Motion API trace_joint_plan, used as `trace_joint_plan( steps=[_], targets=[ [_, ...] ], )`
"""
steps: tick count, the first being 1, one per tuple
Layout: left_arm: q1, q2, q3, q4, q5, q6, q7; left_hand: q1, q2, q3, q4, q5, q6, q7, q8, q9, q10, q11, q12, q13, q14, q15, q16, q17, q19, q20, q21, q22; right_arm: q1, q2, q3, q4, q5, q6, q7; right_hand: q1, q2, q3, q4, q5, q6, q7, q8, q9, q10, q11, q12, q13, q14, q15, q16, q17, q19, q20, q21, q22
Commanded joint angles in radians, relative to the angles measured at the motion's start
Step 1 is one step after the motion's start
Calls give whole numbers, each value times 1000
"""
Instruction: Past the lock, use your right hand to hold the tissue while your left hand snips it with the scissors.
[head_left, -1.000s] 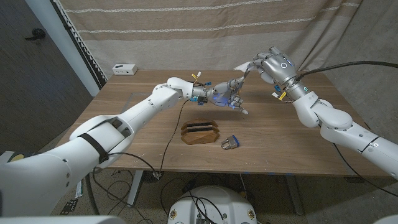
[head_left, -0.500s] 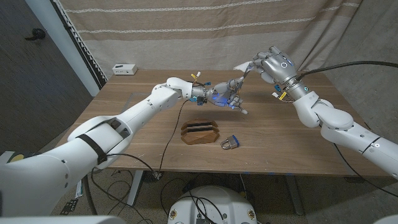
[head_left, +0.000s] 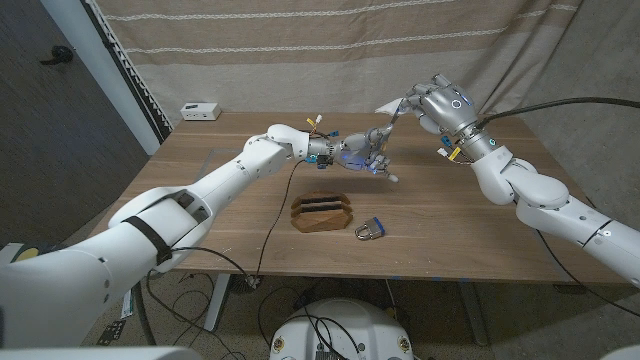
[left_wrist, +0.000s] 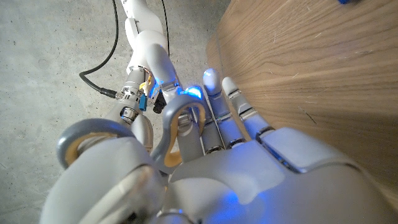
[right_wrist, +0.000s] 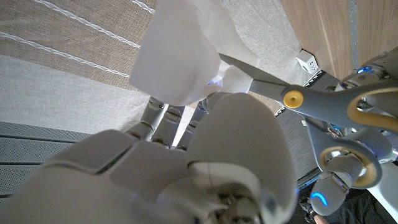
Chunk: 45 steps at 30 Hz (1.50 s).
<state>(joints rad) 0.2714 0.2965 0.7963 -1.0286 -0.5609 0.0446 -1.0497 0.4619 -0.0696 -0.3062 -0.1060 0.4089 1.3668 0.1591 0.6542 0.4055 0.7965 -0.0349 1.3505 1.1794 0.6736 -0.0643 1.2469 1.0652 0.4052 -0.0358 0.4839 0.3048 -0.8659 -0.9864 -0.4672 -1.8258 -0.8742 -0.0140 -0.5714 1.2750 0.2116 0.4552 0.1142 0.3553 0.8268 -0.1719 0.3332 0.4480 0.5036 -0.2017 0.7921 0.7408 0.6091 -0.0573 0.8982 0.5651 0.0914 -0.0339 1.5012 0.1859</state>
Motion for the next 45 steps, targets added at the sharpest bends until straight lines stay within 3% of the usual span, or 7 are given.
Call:
trace_joint_plan(
  steps=[1, 13, 22, 31, 34, 38, 45],
  targets=[
    [3, -8, -6, 10, -6, -9, 6, 29, 19, 8, -1, 8, 8, -2, -3, -1, 78, -79, 236, 69, 3, -97, 7, 14, 4, -7, 2, 7, 7, 2, -2, 5, -4, 6, 10, -5, -5, -2, -2, 6, -2, -3, 7, 9, 8, -1, 3, -1, 9, -174, -1, 0, 9, -158, -2, 2],
    [12, -11, -10, 10, -13, -4, 17, 94, 131, 54, -1, 7, 9, -7, -8, -7, 80, -81, 236, 69, 4, -101, -1, 7, 0, -11, 3, 11, 12, 3, -7, 13, -7, 10, 12, -7, -6, -5, -2, 11, -6, -4, 17, 25, 9, -1, 2, -5, 13, -173, -3, -4, 13, -158, -2, 2],
    [15, -14, -10, 13, -14, -5, 18, 241, 243, 135, -42, -39, 7, -11, -7, -7, 81, -82, 235, 69, 12, -103, -14, -6, -5, -14, 12, 17, 7, -4, -2, 8, -6, 5, 13, -8, -6, -7, -3, 15, -12, -6, 24, 41, 10, 0, 3, -7, 17, -173, -4, -8, 16, -159, -4, 2],
    [18, -9, -12, 8, -11, -12, 21, 432, 282, 308, -52, -103, -8, -33, -10, 0, 65, -91, 232, 68, 5, -118, -27, 25, -13, -19, 34, 32, 7, -5, 0, 4, -8, -2, 20, -9, -5, -10, -5, 18, -18, -7, 29, 53, 11, 0, 3, -8, 19, -173, -4, -11, 16, -159, -3, 3],
    [19, -11, -15, 13, -16, -17, 18, 453, 278, 399, -8, -154, -49, -49, 9, 65, 46, -99, 231, 68, 5, -126, -46, 55, -23, -16, 55, 50, 6, -5, 0, 3, -7, -5, 25, -10, -5, -11, -4, 19, -18, -7, 32, 56, 11, 0, 3, -8, 19, -173, -5, -12, 16, -159, -2, 4],
    [-5, -29, -3, 69, -5, -57, -34, 379, 267, 604, 152, -189, -245, -101, 149, 399, -121, -134, 227, 68, -67, -120, -124, 136, -76, 8, 105, 98, 4, -6, 0, -1, -9, -13, 33, -10, -5, -12, -5, 20, -20, -7, 34, 61, 11, 0, 4, -8, 19, -173, -6, -13, 16, -159, -3, 4],
    [-3, -51, -21, 116, -26, -80, -70, 307, 248, 719, 231, -187, -416, -154, 320, 752, -190, -133, 228, 69, -101, -125, -156, 154, -111, 7, 129, 104, 0, -5, 2, -2, -4, -32, 52, -10, -4, -13, -5, 21, -21, -6, 37, 68, 11, 0, 4, -8, 21, -173, -5, -15, 16, -159, -3, 4]
  ],
)
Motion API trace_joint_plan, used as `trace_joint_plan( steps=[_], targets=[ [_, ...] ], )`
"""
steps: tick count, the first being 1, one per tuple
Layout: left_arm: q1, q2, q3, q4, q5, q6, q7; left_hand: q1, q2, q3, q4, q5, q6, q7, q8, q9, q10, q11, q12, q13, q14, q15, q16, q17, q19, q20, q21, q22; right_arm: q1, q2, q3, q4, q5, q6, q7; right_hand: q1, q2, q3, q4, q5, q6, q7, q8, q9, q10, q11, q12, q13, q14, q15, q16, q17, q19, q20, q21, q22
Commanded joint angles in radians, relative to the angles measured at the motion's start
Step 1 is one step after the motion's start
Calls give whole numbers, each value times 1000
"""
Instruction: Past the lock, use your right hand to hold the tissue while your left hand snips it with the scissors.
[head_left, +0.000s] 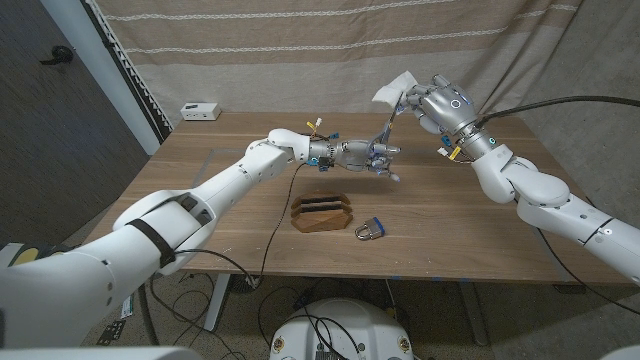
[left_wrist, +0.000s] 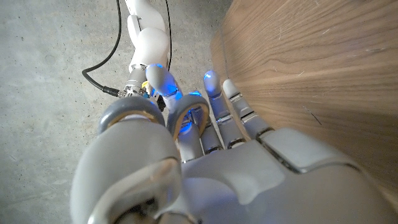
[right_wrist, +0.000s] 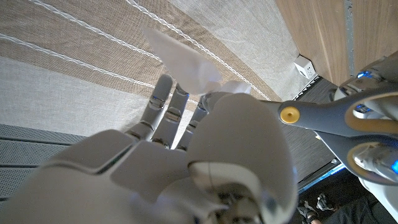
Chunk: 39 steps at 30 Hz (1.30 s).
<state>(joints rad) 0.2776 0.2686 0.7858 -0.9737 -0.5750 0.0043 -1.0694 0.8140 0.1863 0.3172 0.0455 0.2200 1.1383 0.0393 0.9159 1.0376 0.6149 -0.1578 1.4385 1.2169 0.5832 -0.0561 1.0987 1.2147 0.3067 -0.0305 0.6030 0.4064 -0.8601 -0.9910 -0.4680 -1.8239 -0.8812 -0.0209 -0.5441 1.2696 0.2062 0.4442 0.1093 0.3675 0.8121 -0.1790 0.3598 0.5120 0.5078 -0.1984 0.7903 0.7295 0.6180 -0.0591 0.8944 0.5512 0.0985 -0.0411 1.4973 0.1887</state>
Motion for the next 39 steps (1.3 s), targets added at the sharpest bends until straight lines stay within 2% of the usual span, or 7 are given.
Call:
trace_joint_plan(
  steps=[1, 10, 24, 33, 39],
  targets=[
    [-7, -26, -14, 67, -15, -46, -54, -51, -10, 103, 82, 2, -197, -35, 74, 148, -11, -8, 141, 31, -14, -133, -11, 1, -15, 2, 12, 2, -6, -1, 3, -4, 4, -27, 26, -5, 1, -2, -1, 9, -6, 1, 12, 5, 7, -3, 6, 3, 13, -171, -1, 0, 9, -152, 1, 1],
    [20, -29, -47, 72, -52, -49, -60, -68, -12, 130, 89, 4, -225, -40, 124, 198, -17, -2, 142, 31, -16, -131, -21, -5, -21, 2, 17, 0, -6, -3, 5, -10, -2, -48, 36, -5, 1, -4, -1, 11, -7, 3, 14, 10, 8, -4, 6, 1, 14, -172, 0, -1, 9, -152, 1, 1],
    [46, -12, -64, 43, -69, -39, -47, -79, -19, 151, 88, 3, -238, -40, 167, 201, -14, -10, 143, 30, -14, -139, -25, -3, -22, 2, 23, -2, 7, 0, -5, -12, -10, -58, 56, -5, 0, -4, -2, 13, -6, 3, 15, 10, 12, -4, 8, 0, 16, -172, -1, -2, 10, -151, -2, 0],
    [49, -7, -64, 34, -69, -33, -42, -86, -24, 170, 81, 2, -238, -39, 184, 185, -9, -12, 142, 30, -7, -136, -29, -6, -23, 0, 29, -4, 19, 9, -10, -8, -16, -76, 69, -6, -1, -4, -1, 15, -2, 5, 16, 9, 20, -4, 10, -2, 20, -172, 0, -3, 12, -149, -5, -2],
    [52, 0, -63, 23, -66, -26, -28, -91, -28, 182, 77, 0, -234, -38, 181, 165, -6, -14, 142, 30, -5, -140, -30, -5, -22, 0, 33, -6, 23, 21, -11, -9, -4, -91, 79, -8, -1, -3, 0, 17, 1, 8, 16, 9, 28, -4, 12, -5, 26, -173, 2, -3, 14, -146, -12, -5]
  ],
)
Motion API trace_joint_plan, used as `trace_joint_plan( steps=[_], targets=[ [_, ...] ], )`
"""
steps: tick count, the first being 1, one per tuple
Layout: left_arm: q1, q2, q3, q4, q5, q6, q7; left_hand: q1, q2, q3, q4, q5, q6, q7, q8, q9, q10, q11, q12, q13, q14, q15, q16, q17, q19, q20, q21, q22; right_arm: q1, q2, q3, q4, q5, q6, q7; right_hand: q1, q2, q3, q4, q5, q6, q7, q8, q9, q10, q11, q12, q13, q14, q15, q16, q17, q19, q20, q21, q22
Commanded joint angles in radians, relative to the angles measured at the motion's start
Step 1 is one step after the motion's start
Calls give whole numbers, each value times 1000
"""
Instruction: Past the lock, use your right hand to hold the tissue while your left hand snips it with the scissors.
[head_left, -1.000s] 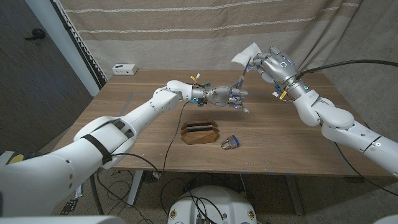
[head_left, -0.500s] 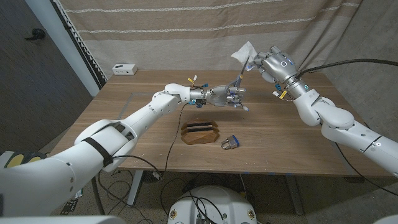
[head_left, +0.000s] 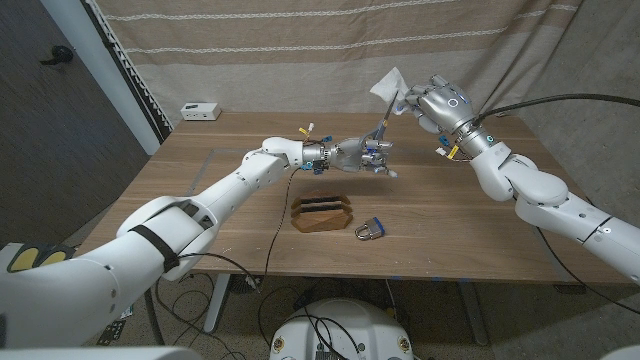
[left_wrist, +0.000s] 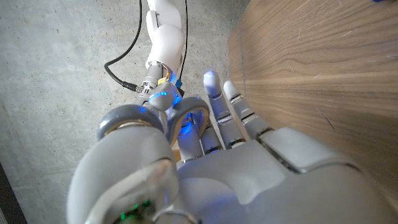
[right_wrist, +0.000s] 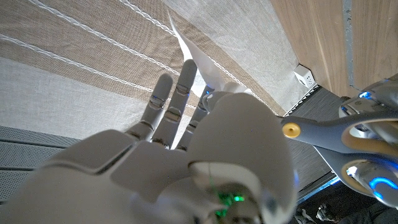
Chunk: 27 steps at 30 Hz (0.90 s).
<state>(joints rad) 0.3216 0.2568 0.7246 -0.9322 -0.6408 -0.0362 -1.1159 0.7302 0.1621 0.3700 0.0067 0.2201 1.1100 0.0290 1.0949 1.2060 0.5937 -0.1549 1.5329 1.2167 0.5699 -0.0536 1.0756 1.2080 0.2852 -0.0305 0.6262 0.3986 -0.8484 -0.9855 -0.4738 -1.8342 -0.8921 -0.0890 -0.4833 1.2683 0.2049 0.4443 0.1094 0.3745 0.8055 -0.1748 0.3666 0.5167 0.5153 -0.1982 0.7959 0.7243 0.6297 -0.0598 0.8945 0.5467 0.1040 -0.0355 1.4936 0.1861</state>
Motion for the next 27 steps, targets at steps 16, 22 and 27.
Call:
trace_joint_plan(
  steps=[16, 22, 27],
  targets=[
    [-8, -10, -6, 27, -5, 0, -3, -17, -18, 162, 97, -7, -183, -25, -26, -64, 26, -16, 47, 30, 14, -141, -6, 6, -6, 1, 21, -1, 28, 36, -27, -16, -31, -118, 88, -10, -8, 0, -2, 19, 22, 11, 14, 0, 49, 0, 15, -12, 40, -173, 5, 3, 30, -141, -28, -9],
    [3, -3, -17, 18, -15, 2, 5, -21, -25, 176, 86, -11, -163, -23, -30, -81, 39, -24, 48, 30, 24, -146, -5, 3, -6, 0, 28, -2, 34, 14, -27, -4, -10, -69, 76, -12, -9, -1, -5, 21, 24, 7, 14, -1, 44, -1, 13, -13, 44, -173, 1, -1, 35, -140, -32, -9],
    [17, 13, -23, -14, -16, 16, 32, -28, -34, 193, 74, -16, -149, -26, -41, -103, 47, -29, 47, 30, 31, -149, -12, -4, -6, -3, 36, -4, 35, 11, -30, -2, -6, -57, 76, -13, -9, -2, -5, 23, 22, 1, 12, -2, 42, -4, 12, -15, 45, -173, -3, -4, 36, -141, -37, -9]
  ],
)
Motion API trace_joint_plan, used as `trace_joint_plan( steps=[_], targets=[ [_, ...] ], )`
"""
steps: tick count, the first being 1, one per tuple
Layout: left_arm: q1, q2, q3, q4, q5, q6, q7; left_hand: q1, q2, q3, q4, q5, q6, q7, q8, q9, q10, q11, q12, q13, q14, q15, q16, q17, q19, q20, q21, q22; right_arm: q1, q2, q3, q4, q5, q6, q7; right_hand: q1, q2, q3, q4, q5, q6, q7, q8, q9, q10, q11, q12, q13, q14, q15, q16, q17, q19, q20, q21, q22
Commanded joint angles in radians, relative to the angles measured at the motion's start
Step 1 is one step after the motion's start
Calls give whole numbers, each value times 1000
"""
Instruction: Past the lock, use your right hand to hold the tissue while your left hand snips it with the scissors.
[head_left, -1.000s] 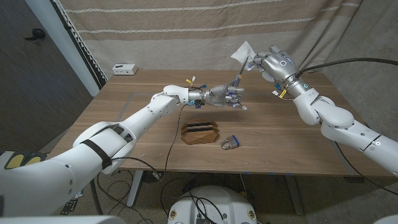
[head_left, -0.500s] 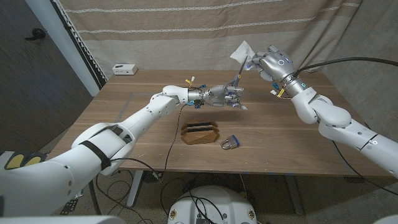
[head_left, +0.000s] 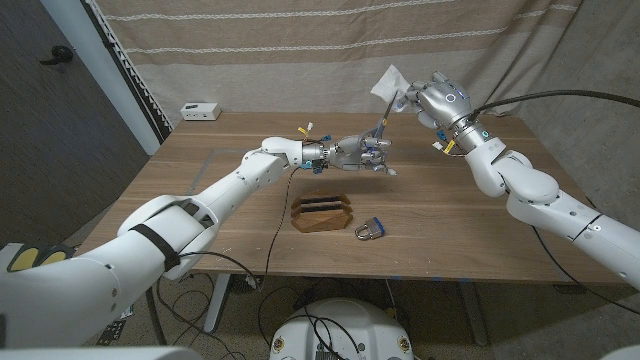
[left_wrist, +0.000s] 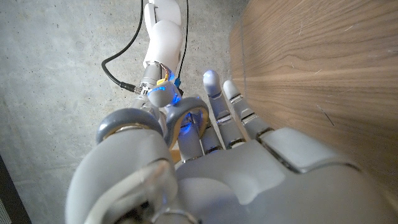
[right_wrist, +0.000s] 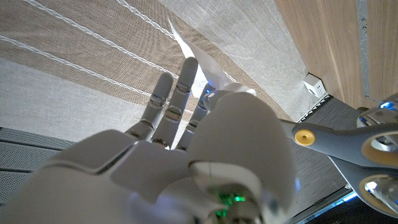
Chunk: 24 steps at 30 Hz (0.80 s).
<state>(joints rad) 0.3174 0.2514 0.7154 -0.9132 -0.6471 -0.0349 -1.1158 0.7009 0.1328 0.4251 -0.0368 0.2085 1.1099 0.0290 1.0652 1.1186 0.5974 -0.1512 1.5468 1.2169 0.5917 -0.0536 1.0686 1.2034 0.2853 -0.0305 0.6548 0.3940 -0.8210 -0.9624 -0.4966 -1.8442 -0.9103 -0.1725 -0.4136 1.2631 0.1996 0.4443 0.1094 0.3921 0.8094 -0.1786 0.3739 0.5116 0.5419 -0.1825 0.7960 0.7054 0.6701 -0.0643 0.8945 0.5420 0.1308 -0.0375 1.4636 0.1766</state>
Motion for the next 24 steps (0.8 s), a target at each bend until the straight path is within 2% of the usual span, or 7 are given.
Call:
trace_joint_plan(
  steps=[1, 6, 8, 12, 17, 18, 24],
  targets=[
    [29, 25, -16, -51, -10, 23, 49, -1, -7, 142, 115, -5, -142, -24, -26, -42, 42, -35, 31, 29, 12, -152, -8, -2, -7, -4, 9, 0, 7, -12, -8, 6, 11, 24, 8, -8, -4, -3, -6, 5, 18, 4, 5, 3, 16, -19, 13, 6, 6, -168, -3, 1, 10, -139, -6, 1],
    [49, 65, -6, -132, 29, 25, 128, -16, -40, 161, 82, -15, -70, -21, -127, -244, 59, -47, 29, 27, 17, -153, -21, -10, -4, -4, 25, -6, 6, -14, -6, -4, 9, 21, 15, -10, -4, -4, -6, 7, 18, 2, 5, 3, 15, -20, 13, 5, 7, -168, -5, 0, 10, -138, -10, 1],
    [49, 69, -3, -137, 31, 23, 133, -63, -111, 132, 75, -15, -46, -20, -223, -388, 92, -51, 32, 27, 26, -153, -14, -8, 5, -13, 29, -21, 1, -16, -4, -15, 6, 14, 20, -10, -4, -4, -6, 7, 20, 2, 5, 2, 16, -21, 14, 5, 8, -168, -5, 0, 10, -138, -12, 1],
    [54, 74, 0, -149, 31, 25, 150, -93, -181, 109, 60, -6, -58, -26, -325, -506, 125, -54, 34, 27, 45, -152, -8, -11, 17, -24, 28, -40, -4, -17, -1, -24, 2, 6, 25, -11, -4, -4, -6, 9, 20, 2, 5, 2, 18, -21, 15, 5, 11, -168, -6, 1, 11, -138, -14, 1],
    [57, 86, 6, -170, 38, 28, 165, -97, -242, 85, 37, -4, -56, -28, -372, -559, 146, -55, 34, 27, 51, -149, -5, -18, 27, -31, 27, -52, -10, -18, 4, -33, -2, -3, 29, -12, -5, -4, -7, 10, 27, 1, 8, 1, 20, -21, 15, 4, 14, -169, -5, 2, 12, -137, -18, 1],
    [59, 90, 7, -180, 39, 33, 173, -95, -263, 77, 26, -1, -74, -34, -404, -586, 151, -54, 33, 26, 58, -150, -5, -24, 28, -34, 24, -58, -11, -17, 4, -35, -3, -6, 30, -12, -5, -5, -7, 10, 27, 3, 8, 1, 20, -21, 16, 4, 15, -169, -5, 2, 13, -137, -18, 1],
    [67, 112, 15, -223, 47, 53, 202, -124, -323, 32, 8, 1, -103, -29, -470, -647, 151, -53, 30, 26, 66, -148, -9, -32, 35, -32, 18, -74, -13, -13, 4, -49, -18, -29, 48, -14, -6, -5, -8, 13, 27, 7, 7, 0, 27, -21, 18, 3, 17, -169, -7, 3, 14, -136, -23, 0]
  ],
)
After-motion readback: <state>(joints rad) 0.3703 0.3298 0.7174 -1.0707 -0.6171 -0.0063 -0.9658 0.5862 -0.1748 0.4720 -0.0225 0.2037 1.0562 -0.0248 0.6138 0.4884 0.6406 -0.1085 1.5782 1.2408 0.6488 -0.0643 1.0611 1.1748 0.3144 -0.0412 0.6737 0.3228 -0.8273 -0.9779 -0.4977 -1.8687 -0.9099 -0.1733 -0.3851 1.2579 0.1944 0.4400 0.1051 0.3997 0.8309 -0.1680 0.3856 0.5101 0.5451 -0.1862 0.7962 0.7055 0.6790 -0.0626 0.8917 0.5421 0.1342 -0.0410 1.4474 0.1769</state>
